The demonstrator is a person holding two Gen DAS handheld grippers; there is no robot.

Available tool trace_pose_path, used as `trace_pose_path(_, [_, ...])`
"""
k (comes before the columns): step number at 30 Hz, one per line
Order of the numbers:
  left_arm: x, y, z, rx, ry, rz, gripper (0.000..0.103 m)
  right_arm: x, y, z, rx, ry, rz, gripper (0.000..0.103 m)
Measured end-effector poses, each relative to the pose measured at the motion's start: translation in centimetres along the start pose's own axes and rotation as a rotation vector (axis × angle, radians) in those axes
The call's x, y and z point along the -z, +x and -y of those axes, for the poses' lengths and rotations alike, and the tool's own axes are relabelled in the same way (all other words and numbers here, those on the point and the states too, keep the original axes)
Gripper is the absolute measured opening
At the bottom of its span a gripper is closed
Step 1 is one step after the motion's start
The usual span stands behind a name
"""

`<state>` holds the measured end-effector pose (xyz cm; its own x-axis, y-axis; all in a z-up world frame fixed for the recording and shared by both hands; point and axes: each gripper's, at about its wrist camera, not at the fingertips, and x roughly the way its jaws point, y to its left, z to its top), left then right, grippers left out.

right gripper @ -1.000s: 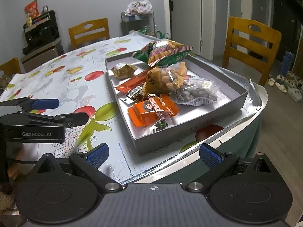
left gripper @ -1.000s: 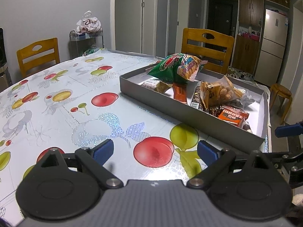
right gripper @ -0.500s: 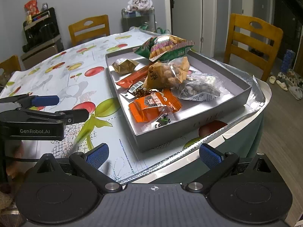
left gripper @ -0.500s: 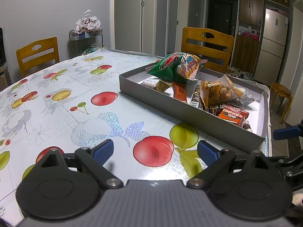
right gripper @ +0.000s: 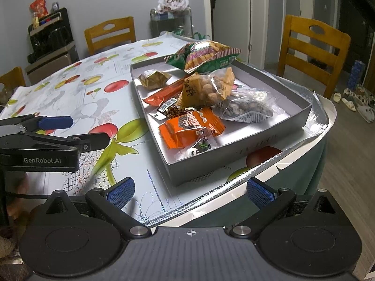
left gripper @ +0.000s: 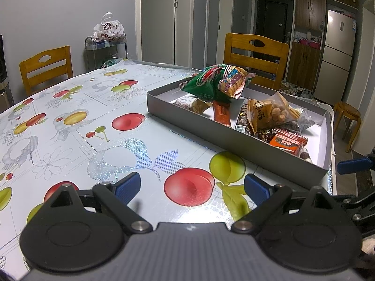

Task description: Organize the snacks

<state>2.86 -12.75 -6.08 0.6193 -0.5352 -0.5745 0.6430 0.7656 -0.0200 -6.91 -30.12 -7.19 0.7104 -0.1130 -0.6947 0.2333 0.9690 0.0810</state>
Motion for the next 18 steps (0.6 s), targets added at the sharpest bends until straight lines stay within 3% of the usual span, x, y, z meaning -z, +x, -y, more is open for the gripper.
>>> trace_pose_path(18, [0.05,-0.26,0.39,0.027,0.031,0.007,0.096,0.07,0.08,0.01,-0.001,0.001,-0.008,0.103])
